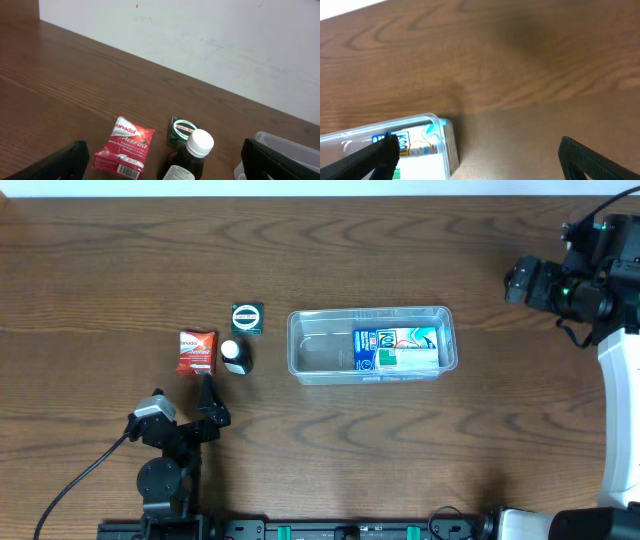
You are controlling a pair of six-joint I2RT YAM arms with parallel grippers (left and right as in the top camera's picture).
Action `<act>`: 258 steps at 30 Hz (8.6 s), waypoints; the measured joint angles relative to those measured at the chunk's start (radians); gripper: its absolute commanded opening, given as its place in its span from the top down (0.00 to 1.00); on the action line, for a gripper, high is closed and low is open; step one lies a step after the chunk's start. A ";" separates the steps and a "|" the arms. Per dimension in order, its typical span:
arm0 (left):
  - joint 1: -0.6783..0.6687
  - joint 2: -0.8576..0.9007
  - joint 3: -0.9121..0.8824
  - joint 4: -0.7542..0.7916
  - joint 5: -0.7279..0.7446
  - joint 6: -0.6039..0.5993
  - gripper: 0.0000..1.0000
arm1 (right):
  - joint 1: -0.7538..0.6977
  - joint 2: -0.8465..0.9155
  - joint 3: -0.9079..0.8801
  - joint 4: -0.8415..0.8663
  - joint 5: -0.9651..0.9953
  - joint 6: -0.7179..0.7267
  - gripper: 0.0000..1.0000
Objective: Pack container
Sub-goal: 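Open the right gripper and raise it away from the container, then reach the left gripper to the red Panadol packet and grasp it, then carry the red packet with the left gripper into the container, then lower and release the red packet inside the container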
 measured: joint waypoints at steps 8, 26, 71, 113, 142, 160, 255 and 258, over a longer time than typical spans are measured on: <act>0.000 0.001 0.003 -0.006 0.073 0.002 0.02 | -0.004 0.000 0.000 -0.029 0.000 0.007 0.01; 0.001 0.894 1.016 -0.762 0.278 0.190 0.02 | -0.004 0.000 -0.006 -0.031 0.000 0.008 0.01; 0.134 1.917 1.374 -0.919 0.123 0.384 0.02 | -0.004 0.000 -0.006 -0.031 0.000 0.008 0.01; 0.133 2.036 1.801 -1.298 0.299 0.324 0.34 | -0.004 0.000 -0.006 -0.031 0.000 0.008 0.01; -0.561 1.886 1.892 -1.100 0.187 -0.037 0.35 | -0.004 0.000 -0.006 -0.031 0.000 0.008 0.01; -0.618 1.983 1.697 -0.972 0.041 -0.272 0.34 | -0.004 0.000 -0.006 -0.031 0.000 0.008 0.01; -0.622 2.158 1.666 -0.898 0.068 -0.318 0.24 | -0.004 0.000 -0.006 -0.031 0.000 0.008 0.01; -0.621 2.157 1.666 -0.898 0.071 -0.315 0.24 | -0.004 0.000 -0.006 -0.031 0.000 0.008 0.01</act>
